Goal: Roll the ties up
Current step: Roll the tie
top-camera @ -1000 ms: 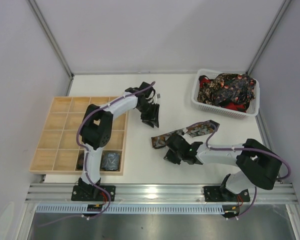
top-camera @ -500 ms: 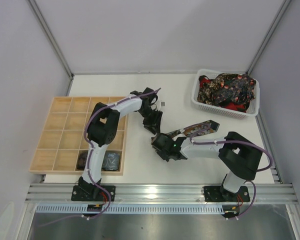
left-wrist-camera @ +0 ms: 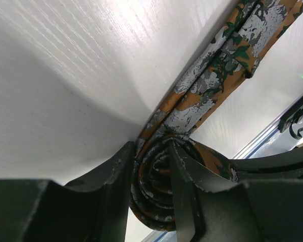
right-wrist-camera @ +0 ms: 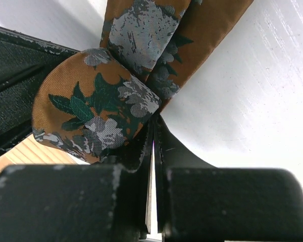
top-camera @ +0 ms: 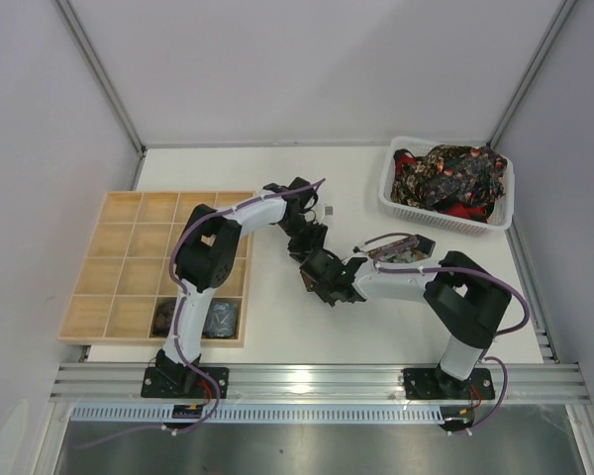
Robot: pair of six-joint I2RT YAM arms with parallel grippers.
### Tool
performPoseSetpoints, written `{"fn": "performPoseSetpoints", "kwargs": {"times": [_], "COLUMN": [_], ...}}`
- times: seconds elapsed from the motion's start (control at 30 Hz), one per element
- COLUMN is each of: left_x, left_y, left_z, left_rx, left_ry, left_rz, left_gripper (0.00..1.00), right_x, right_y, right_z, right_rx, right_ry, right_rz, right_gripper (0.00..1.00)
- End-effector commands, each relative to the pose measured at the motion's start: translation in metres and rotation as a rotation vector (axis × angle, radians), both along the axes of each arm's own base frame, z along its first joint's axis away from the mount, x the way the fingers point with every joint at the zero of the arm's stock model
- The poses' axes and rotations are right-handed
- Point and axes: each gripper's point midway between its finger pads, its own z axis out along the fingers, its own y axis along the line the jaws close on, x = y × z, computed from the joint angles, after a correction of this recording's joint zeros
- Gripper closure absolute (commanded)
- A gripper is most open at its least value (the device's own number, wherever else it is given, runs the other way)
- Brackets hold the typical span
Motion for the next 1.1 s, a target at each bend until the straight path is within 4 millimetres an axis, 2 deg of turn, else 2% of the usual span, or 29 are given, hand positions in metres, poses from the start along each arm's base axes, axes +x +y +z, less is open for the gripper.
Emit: {"fn": "performPoseSetpoints", "kwargs": {"times": [0.0,0.07,0.2,0.23,0.3,0.33,0.4,0.43,0.47,0.5,0.53,0.57,0.6,0.63,0.67,0.7,0.77,0.8,0.83,0.87,0.9,0.97,1.0,1.07], "left_x": [0.005,0.017,0.044,0.050,0.060,0.062,0.067,0.068,0.070,0.074,0.069,0.071,0.065,0.063,0.063,0.052,0.051,0.042,0.037,0.036,0.026,0.020,0.011,0.005], "left_y": [-0.001,0.000,0.007,0.006,0.010,0.011,0.016,0.017,0.019,0.020,0.025,0.026,0.030,0.032,0.031,0.036,0.039,0.043,0.043,0.042,0.044,0.042,0.046,0.046], "left_z": [0.005,0.008,0.021,0.027,0.036,0.040,0.048,0.052,0.054,0.067,0.065,0.069,0.079,0.083,0.093,0.101,0.116,0.109,0.123,0.127,0.120,0.134,0.125,0.135], "left_rx": [0.014,0.037,0.027,0.011,-0.002,-0.006,-0.018,-0.021,-0.023,-0.035,-0.028,-0.037,-0.042,-0.051,-0.078,-0.096,-0.128,-0.119,-0.157,-0.181,-0.183,-0.242,-0.232,-0.272], "left_ry": [-0.022,-0.050,-0.077,-0.091,-0.117,-0.126,-0.126,-0.134,-0.139,-0.172,-0.164,-0.179,-0.196,-0.206,-0.236,-0.247,-0.288,-0.272,-0.290,-0.283,-0.258,-0.265,-0.241,-0.244], "left_rz": [-0.005,0.027,0.112,0.120,0.136,0.143,0.177,0.191,0.207,0.236,0.250,0.272,0.282,0.289,0.297,0.305,0.348,0.360,0.365,0.390,0.398,0.425,0.437,0.466], "left_gripper": [0.61,0.60,0.56,0.55,0.52,0.50,0.50,0.50,0.49,0.49,0.48,0.48,0.47,0.43,0.41,0.36,0.29,0.26,0.24,0.24,0.24,0.25,0.25,0.26], "right_x": [-0.007,-0.015,-0.030,-0.031,-0.034,-0.033,-0.033,-0.033,-0.034,-0.032,-0.027,-0.026,-0.021,-0.014,-0.006,0.002,0.010,0.013,0.015,0.018,0.018,0.018,0.018,0.015], "right_y": [-0.031,-0.035,-0.042,-0.044,-0.050,-0.054,-0.047,-0.047,-0.042,-0.037,-0.037,-0.035,-0.038,-0.037,-0.044,-0.043,-0.045,-0.044,-0.039,-0.038,-0.035,-0.025,-0.021,-0.012], "right_z": [-0.013,-0.012,0.009,0.022,0.033,0.048,0.064,0.080,0.087,0.096,0.103,0.110,0.114,0.126,0.124,0.134,0.128,0.128,0.135,0.128,0.130,0.135,0.127,0.127], "right_rx": [-0.132,-0.127,-0.146,-0.160,-0.179,-0.193,-0.152,-0.157,-0.097,-0.054,-0.039,0.052,0.069,0.080,0.078,0.085,0.127,0.143,0.183,0.200,0.217,0.266,0.296,0.357], "right_ry": [0.021,0.026,0.014,-0.017,-0.036,-0.078,-0.133,-0.204,-0.213,-0.256,-0.287,-0.269,-0.267,-0.291,-0.290,-0.312,-0.283,-0.271,-0.273,-0.252,-0.253,-0.265,-0.233,-0.205], "right_rz": [0.024,0.050,0.162,0.224,0.301,0.392,0.519,0.628,0.690,0.747,0.808,0.853,0.865,0.879,0.912,0.926,0.974,0.987,1.014,1.034,1.054,1.099,1.111,1.141], "right_gripper": [1.00,1.00,1.00,1.00,1.00,1.00,0.97,0.95,0.94,0.94,0.90,0.89,0.89,0.84,0.81,0.79,0.80,0.80,0.83,0.85,0.86,0.89,0.89,0.91]}}
